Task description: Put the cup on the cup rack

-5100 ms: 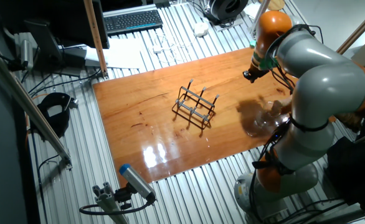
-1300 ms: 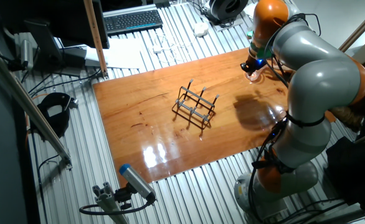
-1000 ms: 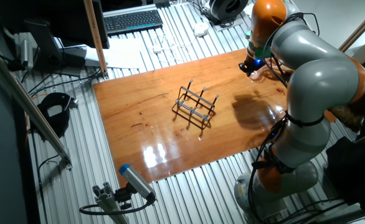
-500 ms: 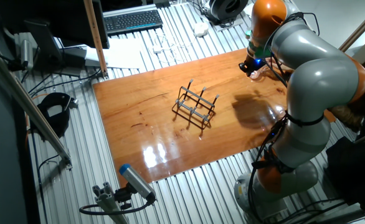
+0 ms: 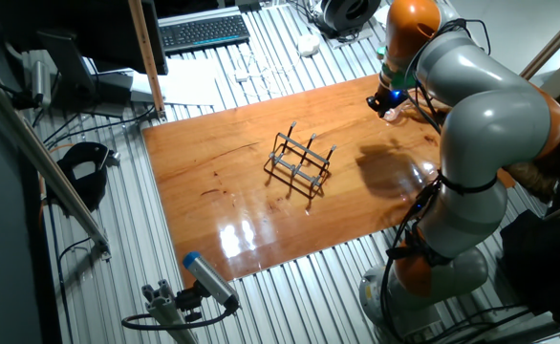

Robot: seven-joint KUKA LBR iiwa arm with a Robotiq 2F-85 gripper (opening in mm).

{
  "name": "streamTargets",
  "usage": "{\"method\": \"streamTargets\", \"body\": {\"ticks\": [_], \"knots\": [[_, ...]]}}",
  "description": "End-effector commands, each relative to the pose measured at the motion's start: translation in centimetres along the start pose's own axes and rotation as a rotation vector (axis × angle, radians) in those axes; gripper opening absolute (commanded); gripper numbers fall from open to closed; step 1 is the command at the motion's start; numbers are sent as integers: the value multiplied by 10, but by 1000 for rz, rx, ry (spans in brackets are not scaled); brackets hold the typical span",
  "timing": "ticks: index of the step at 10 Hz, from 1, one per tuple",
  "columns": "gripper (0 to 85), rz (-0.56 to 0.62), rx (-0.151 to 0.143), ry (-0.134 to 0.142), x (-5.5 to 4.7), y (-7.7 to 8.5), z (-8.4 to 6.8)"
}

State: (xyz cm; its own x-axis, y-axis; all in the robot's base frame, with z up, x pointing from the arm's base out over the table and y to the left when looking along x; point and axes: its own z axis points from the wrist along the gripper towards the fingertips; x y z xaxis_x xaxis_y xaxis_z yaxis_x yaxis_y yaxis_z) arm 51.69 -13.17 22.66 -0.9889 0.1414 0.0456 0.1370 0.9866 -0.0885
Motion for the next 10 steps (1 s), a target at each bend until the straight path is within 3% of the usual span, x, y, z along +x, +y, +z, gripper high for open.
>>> {"method": "streamTargets", "body": {"ticks": [1, 8, 10], "knots": [[0, 0, -1, 2, 0, 0, 0], [0, 5, -1, -3, 1, 6, -6], [0, 18, -14, 2, 1, 12, -7]]}}
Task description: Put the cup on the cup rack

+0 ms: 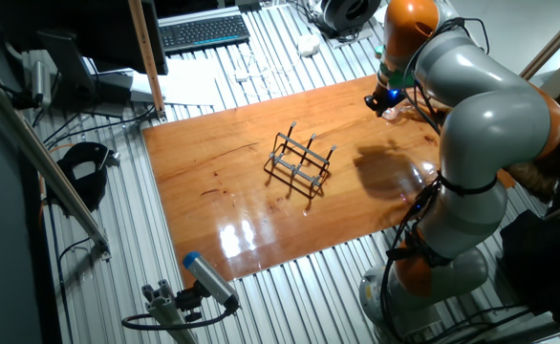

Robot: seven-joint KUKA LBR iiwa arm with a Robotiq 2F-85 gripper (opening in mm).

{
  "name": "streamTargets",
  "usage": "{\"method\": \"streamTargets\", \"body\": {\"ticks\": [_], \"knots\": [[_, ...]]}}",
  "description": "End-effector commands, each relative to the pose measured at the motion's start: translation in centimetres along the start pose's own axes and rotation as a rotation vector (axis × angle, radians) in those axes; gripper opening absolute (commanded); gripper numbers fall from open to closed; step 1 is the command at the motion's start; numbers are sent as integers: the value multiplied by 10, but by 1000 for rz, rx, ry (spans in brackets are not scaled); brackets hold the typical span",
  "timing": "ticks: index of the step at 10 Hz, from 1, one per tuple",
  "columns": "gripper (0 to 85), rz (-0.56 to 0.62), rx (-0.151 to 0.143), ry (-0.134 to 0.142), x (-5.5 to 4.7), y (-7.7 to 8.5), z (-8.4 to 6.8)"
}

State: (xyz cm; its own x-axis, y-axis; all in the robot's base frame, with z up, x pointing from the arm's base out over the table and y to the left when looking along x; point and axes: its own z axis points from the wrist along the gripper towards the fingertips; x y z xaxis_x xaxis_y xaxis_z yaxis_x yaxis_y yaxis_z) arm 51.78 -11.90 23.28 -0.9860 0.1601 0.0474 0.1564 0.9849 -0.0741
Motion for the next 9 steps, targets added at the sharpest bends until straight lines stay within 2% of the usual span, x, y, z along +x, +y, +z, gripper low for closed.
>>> {"method": "streamTargets", "body": {"ticks": [1, 3, 5, 7, 9], "knots": [[0, 3, -5, 3, 0, 0, -1], [0, 12, -6, 0, -2, -1, -2], [0, -9, 1, 24, -11, -6, -5], [0, -42, -11, 41, -19, -12, -7], [0, -56, -10, 27, -19, -13, -7]]}}
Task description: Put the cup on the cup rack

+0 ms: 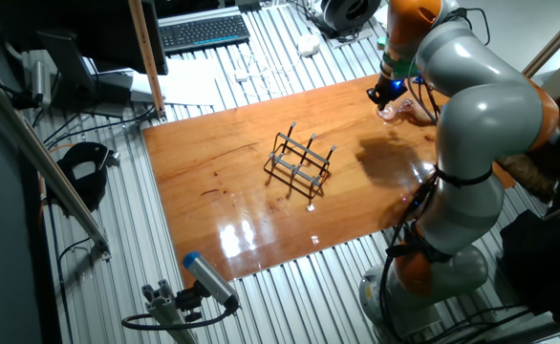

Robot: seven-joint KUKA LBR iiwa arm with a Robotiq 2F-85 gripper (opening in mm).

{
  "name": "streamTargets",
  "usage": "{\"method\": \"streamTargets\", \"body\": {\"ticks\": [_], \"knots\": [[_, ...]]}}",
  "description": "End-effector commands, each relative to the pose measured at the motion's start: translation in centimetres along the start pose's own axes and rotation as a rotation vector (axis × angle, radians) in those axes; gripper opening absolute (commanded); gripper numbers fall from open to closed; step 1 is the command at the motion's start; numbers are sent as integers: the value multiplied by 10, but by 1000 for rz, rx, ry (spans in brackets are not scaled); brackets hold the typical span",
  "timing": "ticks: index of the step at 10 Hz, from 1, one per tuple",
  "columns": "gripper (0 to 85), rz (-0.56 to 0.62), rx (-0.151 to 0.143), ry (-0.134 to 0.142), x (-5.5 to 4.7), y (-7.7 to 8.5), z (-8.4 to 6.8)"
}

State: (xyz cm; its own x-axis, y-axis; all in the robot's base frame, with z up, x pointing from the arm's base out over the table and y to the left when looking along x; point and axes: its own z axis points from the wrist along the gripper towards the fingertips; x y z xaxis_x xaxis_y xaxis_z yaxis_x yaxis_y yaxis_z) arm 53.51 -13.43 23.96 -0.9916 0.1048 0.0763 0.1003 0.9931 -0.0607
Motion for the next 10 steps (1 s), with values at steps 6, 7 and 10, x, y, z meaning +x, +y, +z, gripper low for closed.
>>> {"method": "streamTargets", "body": {"ticks": [6, 7, 10], "knots": [[0, -9, -10, 10, 0, -1, -4], [0, -4, -10, 15, 0, -1, -4], [0, -33, 10, 10, 0, -1, -4]]}}
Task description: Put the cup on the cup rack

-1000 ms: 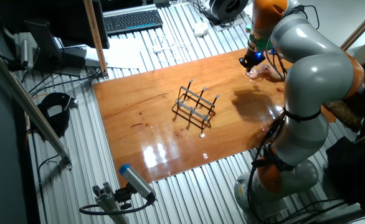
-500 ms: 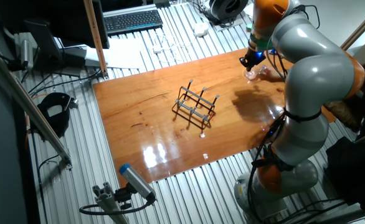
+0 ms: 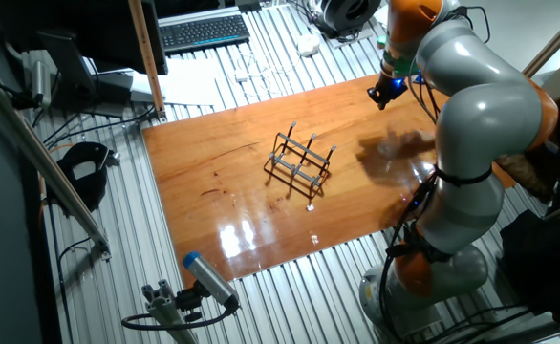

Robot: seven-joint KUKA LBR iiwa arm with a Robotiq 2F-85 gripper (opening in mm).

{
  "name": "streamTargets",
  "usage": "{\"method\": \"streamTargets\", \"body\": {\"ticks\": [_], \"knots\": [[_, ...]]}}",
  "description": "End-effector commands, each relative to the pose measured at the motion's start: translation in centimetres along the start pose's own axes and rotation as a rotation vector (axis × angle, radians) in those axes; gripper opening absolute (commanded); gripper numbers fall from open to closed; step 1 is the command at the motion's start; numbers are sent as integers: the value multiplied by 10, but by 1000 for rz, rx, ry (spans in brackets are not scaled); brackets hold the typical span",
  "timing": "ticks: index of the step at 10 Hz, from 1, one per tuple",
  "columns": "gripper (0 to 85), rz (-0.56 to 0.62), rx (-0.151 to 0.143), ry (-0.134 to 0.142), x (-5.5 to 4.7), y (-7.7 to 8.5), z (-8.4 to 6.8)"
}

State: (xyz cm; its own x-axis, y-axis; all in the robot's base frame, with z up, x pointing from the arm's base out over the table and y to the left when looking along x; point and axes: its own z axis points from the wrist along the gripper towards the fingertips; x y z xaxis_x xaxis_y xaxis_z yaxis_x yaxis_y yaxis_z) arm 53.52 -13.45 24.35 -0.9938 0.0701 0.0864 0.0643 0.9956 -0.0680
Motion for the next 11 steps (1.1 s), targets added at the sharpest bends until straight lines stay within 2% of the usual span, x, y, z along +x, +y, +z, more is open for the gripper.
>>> {"method": "streamTargets", "body": {"ticks": [1, 3, 4, 5, 7, 9, 11], "knots": [[0, -8, 6, -12, 0, 0, 0], [0, -10, -20, -12, 0, 0, 0], [0, -12, -20, -9, 0, 0, 0], [0, -42, 4, 0, -13, -12, -8], [0, -72, -7, -2, -20, -47, -14], [0, -105, -36, -14, -31, -74, -3], [0, -112, -53, -20, -46, -78, 12]]}}
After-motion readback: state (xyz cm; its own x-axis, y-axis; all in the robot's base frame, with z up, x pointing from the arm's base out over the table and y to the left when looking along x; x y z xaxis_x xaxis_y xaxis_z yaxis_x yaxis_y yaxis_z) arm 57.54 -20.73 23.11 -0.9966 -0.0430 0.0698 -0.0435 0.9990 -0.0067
